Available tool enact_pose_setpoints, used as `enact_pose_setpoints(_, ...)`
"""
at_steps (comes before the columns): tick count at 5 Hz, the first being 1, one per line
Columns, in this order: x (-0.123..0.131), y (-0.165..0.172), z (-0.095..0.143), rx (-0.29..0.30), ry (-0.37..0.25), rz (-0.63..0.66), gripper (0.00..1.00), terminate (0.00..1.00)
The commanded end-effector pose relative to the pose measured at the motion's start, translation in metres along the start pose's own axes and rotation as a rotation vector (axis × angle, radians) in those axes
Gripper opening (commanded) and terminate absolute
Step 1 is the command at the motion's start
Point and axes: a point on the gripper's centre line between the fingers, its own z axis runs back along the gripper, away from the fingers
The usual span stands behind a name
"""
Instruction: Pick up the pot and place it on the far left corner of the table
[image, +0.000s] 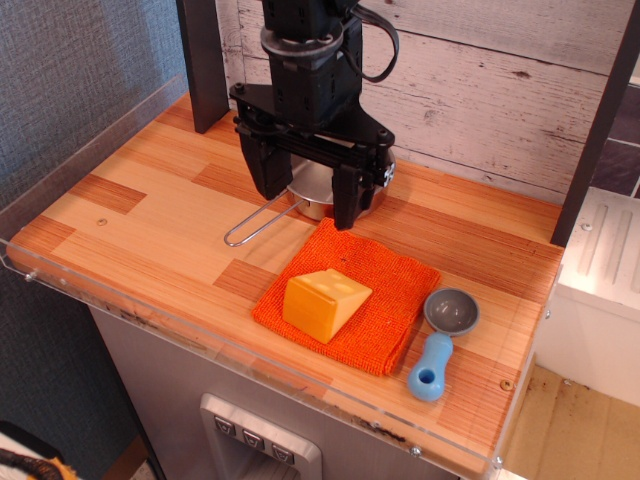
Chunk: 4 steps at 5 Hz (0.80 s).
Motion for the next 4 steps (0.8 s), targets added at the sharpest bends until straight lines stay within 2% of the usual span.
enact_pose_setpoints(1, 0.0, 0.0, 0.0, 0.0, 0.0, 0.0, 1.0, 0.0)
enact_pose_setpoints(2, 0.004, -0.009, -0.001, -0.043, 0.002, 0.012, 1.0, 0.0)
enact_pose_setpoints(3, 0.028, -0.003, 0.0, -0.046, -0.022, 0.032, 1.0, 0.0)
enact_pose_setpoints(4, 0.063, 0.01, -0.004, -0.019, -0.055, 0.021, 1.0, 0.0)
